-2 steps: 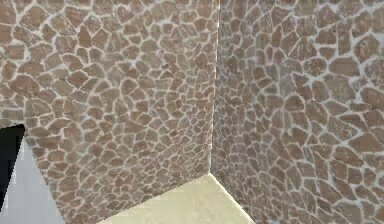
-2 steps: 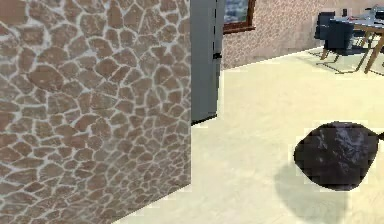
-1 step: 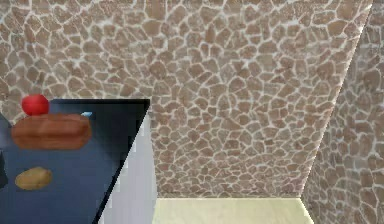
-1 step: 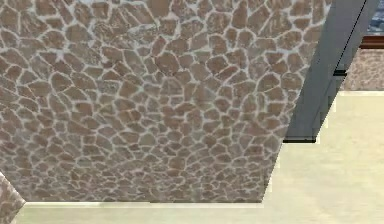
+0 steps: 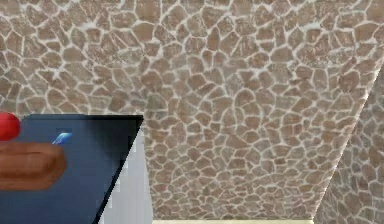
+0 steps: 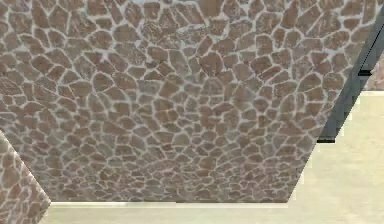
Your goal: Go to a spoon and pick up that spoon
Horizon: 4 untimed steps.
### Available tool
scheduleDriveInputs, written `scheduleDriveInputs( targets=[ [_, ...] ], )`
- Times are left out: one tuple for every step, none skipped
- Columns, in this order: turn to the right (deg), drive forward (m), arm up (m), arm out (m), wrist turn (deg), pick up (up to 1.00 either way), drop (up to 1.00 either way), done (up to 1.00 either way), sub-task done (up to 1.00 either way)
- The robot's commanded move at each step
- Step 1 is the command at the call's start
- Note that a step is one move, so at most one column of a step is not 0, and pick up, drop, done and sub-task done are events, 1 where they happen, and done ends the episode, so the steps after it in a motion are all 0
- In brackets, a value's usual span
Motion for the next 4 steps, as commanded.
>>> scheduleDriveInputs(
  targets=[
    [-45.0, 0.00, 0.00, 0.00, 0.0, 0.00, 0.00, 0.00, 0.00],
    [-45.0, 0.00, 0.00, 0.00, 0.0, 0.00, 0.00, 0.00, 0.00],
    [-45.0, 0.00, 0.00, 0.00, 0.0, 0.00, 0.00, 0.00, 0.00],
    [-30.0, 0.00, 0.00, 0.00, 0.0, 0.00, 0.00, 0.00, 0.00]
  ],
)
